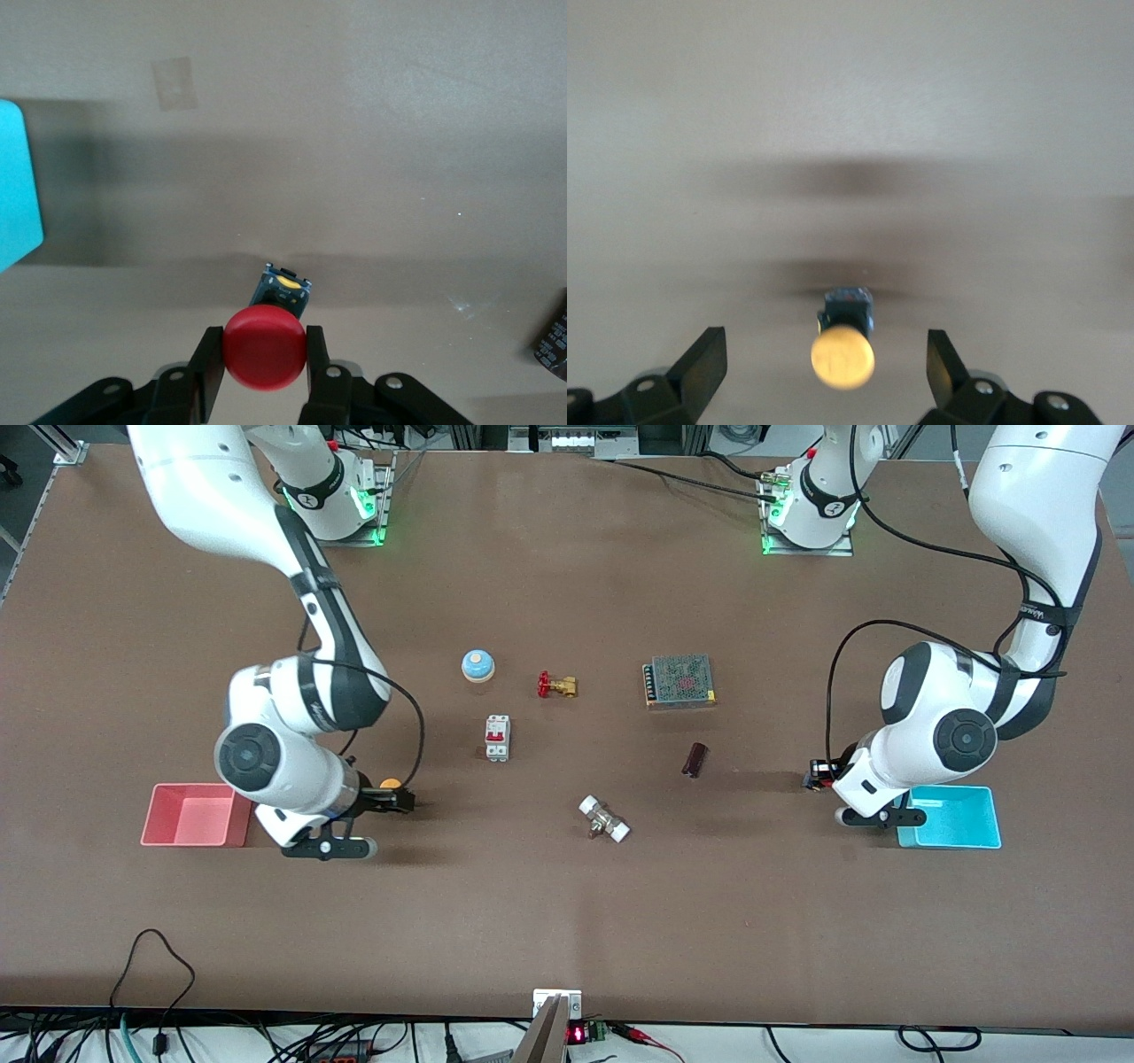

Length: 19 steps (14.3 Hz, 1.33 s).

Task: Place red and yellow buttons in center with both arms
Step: 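Set the yellow button on the table with the right gripper and open, then retract the right gripper while the left gripper sets the red button down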

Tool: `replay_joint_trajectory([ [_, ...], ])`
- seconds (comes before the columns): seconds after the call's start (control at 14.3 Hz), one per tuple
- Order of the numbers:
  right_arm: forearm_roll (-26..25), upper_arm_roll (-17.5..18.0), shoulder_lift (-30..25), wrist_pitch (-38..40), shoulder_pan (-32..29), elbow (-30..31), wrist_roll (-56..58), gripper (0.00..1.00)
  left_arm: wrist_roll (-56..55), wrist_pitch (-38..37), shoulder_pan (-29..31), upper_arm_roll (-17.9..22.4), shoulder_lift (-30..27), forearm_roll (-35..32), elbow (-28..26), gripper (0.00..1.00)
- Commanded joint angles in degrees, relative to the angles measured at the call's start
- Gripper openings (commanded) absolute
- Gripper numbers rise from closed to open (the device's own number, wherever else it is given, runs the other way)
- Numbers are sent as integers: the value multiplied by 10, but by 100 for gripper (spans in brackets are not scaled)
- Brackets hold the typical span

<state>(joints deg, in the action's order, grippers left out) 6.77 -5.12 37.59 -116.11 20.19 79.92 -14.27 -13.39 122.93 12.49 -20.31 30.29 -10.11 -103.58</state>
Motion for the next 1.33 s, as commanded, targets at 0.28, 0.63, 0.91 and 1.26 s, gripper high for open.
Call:
replay_joint_trajectory([
  [0.28, -1, -2, -139, 148, -38, 8, 2, 100, -12, 5, -4, 0, -4, -14, 9, 58],
  [0.63, -3, -30, -191, 219, -47, 8, 21, 100, -12, -32, -3, -1, -39, -14, 48, 83],
  [0.91, 0, -79, -210, 282, -51, -15, 31, 100, -16, -58, 2, -2, -82, -13, 68, 92],
  [1.26, -10, -161, -234, 322, -52, -24, 180, 100, -8, -105, 6, 0, -138, -13, 67, 100],
])
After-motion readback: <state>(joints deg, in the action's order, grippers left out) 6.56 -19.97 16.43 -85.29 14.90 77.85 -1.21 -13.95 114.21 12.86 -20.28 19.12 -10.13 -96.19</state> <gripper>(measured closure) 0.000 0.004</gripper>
